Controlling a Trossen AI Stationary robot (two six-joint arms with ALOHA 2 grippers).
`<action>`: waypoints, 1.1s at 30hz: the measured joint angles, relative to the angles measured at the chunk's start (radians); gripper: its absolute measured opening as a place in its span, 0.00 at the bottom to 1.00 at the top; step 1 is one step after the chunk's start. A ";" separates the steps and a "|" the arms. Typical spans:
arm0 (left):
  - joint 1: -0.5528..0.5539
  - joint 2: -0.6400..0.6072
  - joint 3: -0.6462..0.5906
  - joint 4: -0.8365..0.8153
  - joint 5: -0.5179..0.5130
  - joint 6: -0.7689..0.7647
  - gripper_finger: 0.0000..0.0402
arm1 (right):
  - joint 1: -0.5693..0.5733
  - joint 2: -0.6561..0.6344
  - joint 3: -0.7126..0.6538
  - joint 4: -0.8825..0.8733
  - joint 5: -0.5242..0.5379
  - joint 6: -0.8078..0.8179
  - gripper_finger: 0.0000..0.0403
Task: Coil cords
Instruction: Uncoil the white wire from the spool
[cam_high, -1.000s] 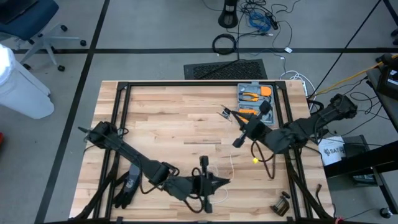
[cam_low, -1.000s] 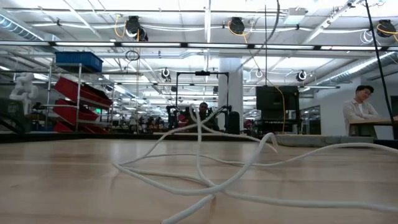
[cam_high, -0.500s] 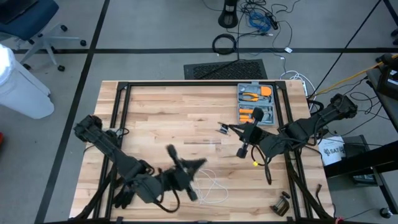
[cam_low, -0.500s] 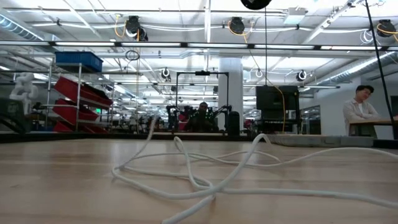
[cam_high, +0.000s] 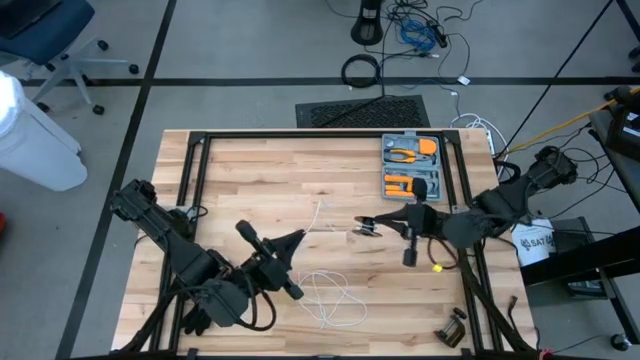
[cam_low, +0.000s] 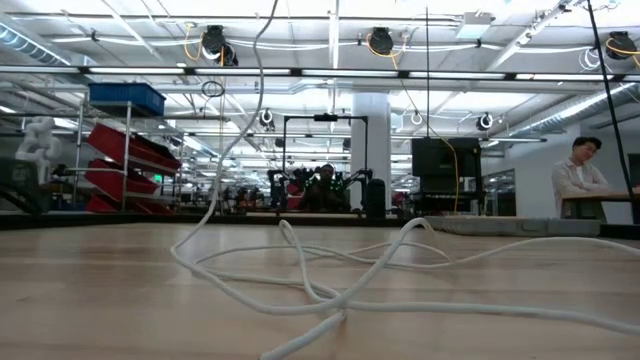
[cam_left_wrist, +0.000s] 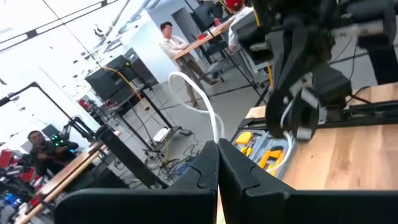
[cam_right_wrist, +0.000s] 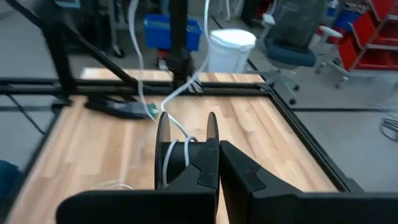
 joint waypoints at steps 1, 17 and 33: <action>-0.002 0.000 0.000 -0.016 0.004 -0.014 0.00 | 0.013 -0.011 0.000 0.001 0.005 0.000 0.00; -0.009 -0.001 0.000 -0.344 0.200 -0.294 0.31 | 0.083 -0.064 0.000 -0.011 0.161 -0.012 0.00; 0.032 -0.001 0.000 -0.329 0.207 -0.373 0.32 | 0.082 0.083 0.000 0.021 0.381 -0.335 0.00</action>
